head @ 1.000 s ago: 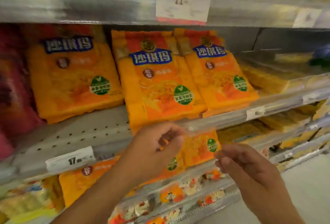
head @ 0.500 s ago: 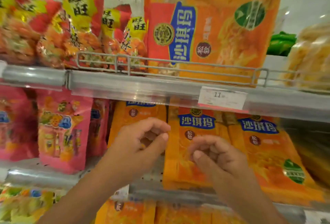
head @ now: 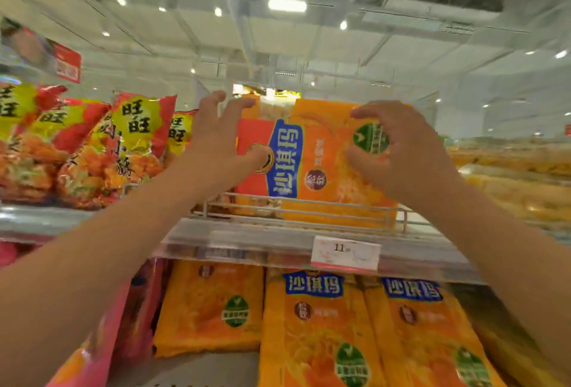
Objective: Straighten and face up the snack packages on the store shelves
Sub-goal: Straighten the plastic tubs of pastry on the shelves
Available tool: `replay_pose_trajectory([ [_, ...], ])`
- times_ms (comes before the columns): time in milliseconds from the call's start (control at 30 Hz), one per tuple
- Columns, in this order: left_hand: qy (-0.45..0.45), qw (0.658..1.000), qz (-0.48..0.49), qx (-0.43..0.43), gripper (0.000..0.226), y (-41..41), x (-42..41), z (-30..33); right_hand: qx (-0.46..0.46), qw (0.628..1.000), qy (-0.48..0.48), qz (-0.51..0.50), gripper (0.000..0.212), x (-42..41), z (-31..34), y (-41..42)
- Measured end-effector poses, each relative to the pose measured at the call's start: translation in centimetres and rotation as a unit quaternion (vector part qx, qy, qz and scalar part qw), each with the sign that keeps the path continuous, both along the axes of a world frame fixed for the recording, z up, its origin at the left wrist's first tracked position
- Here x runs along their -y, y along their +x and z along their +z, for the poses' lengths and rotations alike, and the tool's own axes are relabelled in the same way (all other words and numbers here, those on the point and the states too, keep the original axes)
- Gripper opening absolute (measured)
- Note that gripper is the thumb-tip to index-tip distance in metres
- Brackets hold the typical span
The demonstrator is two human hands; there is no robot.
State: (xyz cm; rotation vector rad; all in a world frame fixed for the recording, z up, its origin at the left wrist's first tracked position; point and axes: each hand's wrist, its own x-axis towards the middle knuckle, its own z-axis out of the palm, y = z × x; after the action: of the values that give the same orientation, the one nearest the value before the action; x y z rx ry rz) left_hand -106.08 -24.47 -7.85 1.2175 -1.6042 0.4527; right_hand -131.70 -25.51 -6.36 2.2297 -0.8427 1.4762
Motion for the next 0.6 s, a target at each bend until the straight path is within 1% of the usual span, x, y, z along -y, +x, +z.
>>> replay_pose_trajectory([
  [67, 0.007, 0.999, 0.027, -0.028, 0.077, 0.2, 1.9, -0.6, -0.087, 0.989, -0.023, -0.115, 0.068, 1.9, 2.4, 0.3],
  [133, 0.000, 0.998, 0.064, -0.004, 0.082, 0.4, 3.1, -1.8, -0.146, 0.964, -0.008, -0.220, 0.088, 3.1, 4.0, 0.9],
  [200, -0.016, 0.996, 0.074, 0.036, 0.085, 0.6, 3.7, -2.6, -0.165, 0.953, 0.034, -0.252, 0.100, 3.7, 4.5, 1.3],
  [233, -0.017, 0.996, 0.067, 0.050, 0.086, 0.6, 3.8, -2.6, -0.172, 0.950, 0.042, -0.256, 0.104, 3.8, 4.5, 1.3],
  [300, -0.005, 0.997, 0.042, 0.058, 0.092, 0.6, 3.9, -2.6, -0.181, 0.946, 0.019, -0.267, 0.106, 3.6, 4.8, 1.2],
  [367, 0.000, 1.000, -0.011, 0.026, 0.103, 0.8, 3.8, -2.5, -0.177, 0.948, 0.009, -0.265, 0.108, 3.1, 5.9, 1.2],
  [467, -0.011, 0.996, -0.085, -0.021, 0.121, 1.0, 3.4, -2.4, -0.206, 0.943, 0.068, -0.253, 0.115, 2.1, 7.5, 1.7],
  [533, -0.015, 0.995, -0.093, -0.023, 0.126, 1.0, 3.2, -2.4, -0.255, 0.924, 0.081, -0.272, 0.109, 1.8, 8.1, 2.2],
  [600, -0.023, 0.994, -0.100, -0.031, 0.128, 1.0, 3.2, -2.5, -0.277, 0.915, 0.081, -0.283, 0.104, 1.4, 8.5, 2.6],
])
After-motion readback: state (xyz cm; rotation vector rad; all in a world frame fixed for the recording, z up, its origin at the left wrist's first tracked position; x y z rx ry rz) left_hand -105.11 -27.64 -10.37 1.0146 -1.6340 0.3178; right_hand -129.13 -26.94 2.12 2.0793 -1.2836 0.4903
